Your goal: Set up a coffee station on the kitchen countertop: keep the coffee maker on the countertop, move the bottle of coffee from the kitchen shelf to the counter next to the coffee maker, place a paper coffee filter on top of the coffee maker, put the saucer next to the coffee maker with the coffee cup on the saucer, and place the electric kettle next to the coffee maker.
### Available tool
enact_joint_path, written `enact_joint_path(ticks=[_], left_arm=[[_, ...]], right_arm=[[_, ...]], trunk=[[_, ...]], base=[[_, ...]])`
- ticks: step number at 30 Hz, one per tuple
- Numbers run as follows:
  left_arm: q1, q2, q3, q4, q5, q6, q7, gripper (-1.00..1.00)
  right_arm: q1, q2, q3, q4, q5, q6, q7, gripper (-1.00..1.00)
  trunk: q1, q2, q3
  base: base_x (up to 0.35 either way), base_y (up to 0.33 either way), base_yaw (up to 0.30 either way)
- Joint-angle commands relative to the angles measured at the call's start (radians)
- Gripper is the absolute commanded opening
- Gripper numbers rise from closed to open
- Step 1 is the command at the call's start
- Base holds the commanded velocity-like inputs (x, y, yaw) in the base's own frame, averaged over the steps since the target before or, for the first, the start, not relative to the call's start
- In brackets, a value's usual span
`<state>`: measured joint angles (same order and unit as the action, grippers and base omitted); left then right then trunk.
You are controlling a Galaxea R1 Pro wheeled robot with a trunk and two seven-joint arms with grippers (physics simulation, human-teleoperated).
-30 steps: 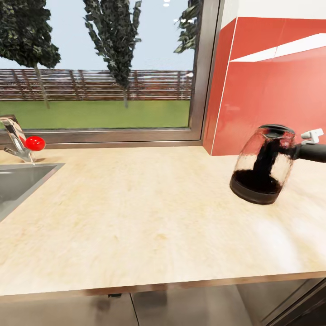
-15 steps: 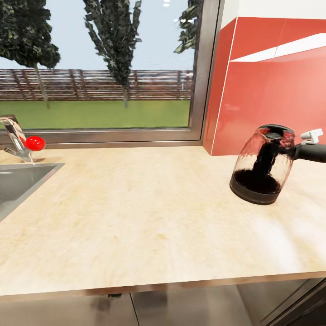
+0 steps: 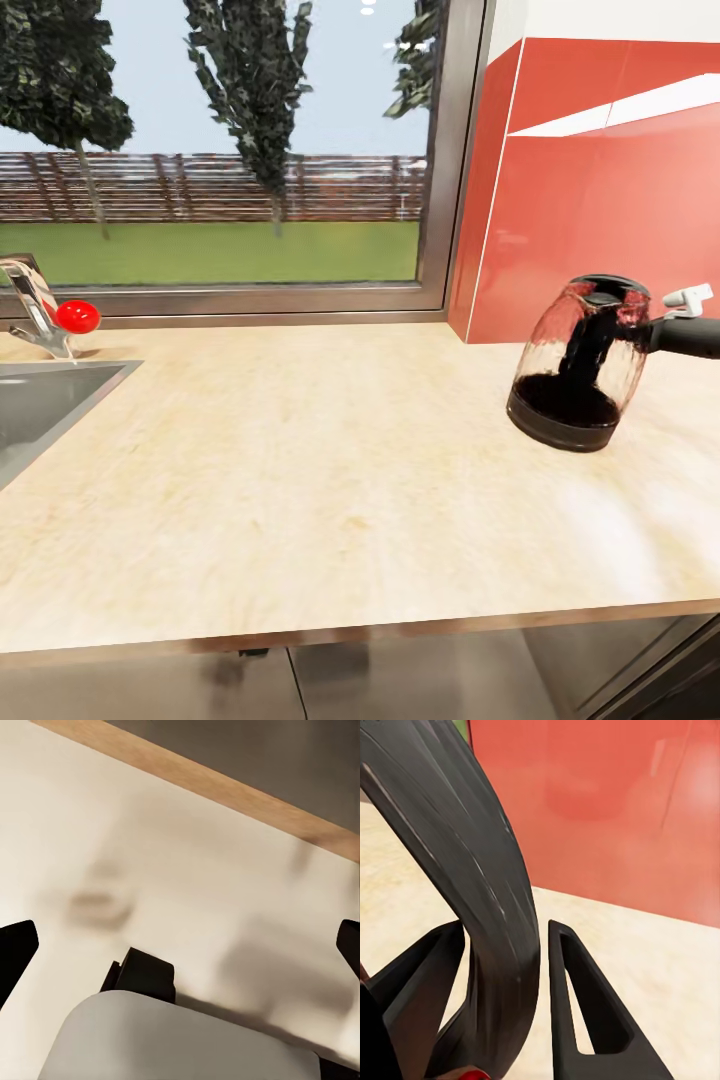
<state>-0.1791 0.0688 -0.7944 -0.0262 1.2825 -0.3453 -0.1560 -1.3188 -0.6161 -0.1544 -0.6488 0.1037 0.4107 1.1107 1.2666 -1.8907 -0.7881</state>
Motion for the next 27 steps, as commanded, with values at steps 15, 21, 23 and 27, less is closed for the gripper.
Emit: enact_joint_path(ticks=[15, 21, 23, 27], left_arm=[[0.0, 0.0, -0.006, 0.0, 0.011, -0.001, -0.005, 1.0], [0.0, 0.0, -0.006, 0.0, 0.011, -0.001, -0.005, 1.0], [0.0, 0.0, -0.006, 0.0, 0.011, -0.001, -0.005, 1.0], [0.0, 0.0, -0.006, 0.0, 0.011, -0.001, -0.005, 1.0]], right_arm=[[0.0, 0.008, -0.001, -0.065, 0.018, 0.026, -0.045, -1.0], [-0.001, 0.01, 0.0, -0.122, 0.016, 0.166, -0.144, -1.0], [-0.001, 0.01, 0.0, -0.127, 0.015, 0.173, -0.151, -1.0], [-0.003, 0.011, 0.0, -0.132, 0.017, 0.179, -0.163, -1.0]], trunk=[[0.0, 0.0, -0.001], [0.0, 0.0, -0.001], [0.0, 0.0, -0.001], [0.0, 0.0, -0.001]], base=[[0.0, 0.0, 0.0], [0.0, 0.0, 0.0], [0.0, 0.0, 0.0], [0.0, 0.0, 0.0]])
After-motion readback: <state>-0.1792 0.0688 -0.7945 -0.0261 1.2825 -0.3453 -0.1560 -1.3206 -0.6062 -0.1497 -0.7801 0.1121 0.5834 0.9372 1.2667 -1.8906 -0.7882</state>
